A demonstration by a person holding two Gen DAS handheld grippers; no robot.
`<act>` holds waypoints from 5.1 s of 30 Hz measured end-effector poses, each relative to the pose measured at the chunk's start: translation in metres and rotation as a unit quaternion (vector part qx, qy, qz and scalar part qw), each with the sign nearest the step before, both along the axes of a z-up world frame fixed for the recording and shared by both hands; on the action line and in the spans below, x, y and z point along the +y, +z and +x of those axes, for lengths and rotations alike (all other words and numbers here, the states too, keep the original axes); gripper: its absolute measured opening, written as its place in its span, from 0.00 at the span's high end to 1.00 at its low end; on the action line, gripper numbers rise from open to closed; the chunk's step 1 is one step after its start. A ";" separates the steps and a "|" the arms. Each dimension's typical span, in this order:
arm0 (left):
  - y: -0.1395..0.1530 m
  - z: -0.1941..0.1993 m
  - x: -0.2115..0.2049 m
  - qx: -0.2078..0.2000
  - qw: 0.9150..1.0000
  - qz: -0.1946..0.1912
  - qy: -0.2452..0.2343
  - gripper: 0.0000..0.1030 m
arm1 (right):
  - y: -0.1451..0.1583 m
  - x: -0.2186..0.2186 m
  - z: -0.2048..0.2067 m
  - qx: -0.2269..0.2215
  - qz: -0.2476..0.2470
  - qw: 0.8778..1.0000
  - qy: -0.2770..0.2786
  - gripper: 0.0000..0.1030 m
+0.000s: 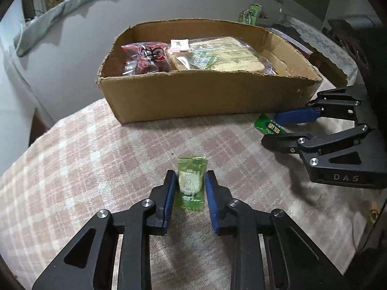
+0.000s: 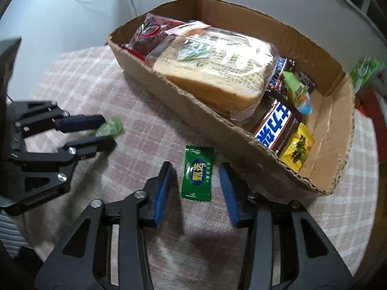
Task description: Organize snacks
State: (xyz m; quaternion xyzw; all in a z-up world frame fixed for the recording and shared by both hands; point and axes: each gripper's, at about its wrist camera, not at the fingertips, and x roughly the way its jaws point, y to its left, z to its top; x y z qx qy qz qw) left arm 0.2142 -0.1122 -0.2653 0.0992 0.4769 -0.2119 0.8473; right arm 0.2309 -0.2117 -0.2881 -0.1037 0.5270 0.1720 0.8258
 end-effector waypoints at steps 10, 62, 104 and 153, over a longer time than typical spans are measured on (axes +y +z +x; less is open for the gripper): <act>-0.002 -0.005 0.039 0.017 0.996 -0.058 0.060 0.82 | 0.003 0.008 -0.007 0.003 0.004 1.000 -0.003 0.80; 0.088 0.090 0.003 -0.047 0.993 -0.099 0.053 0.82 | 0.095 -0.063 0.073 -0.060 0.038 0.996 -0.055 0.80; 0.106 0.057 0.023 -0.044 0.992 -0.066 0.095 0.36 | 0.105 -0.063 0.039 -0.035 0.026 0.996 -0.080 0.17; 0.204 -0.080 0.057 -0.100 0.978 -0.104 0.149 0.35 | 0.218 -0.036 -0.093 -0.114 0.029 0.984 -0.134 0.17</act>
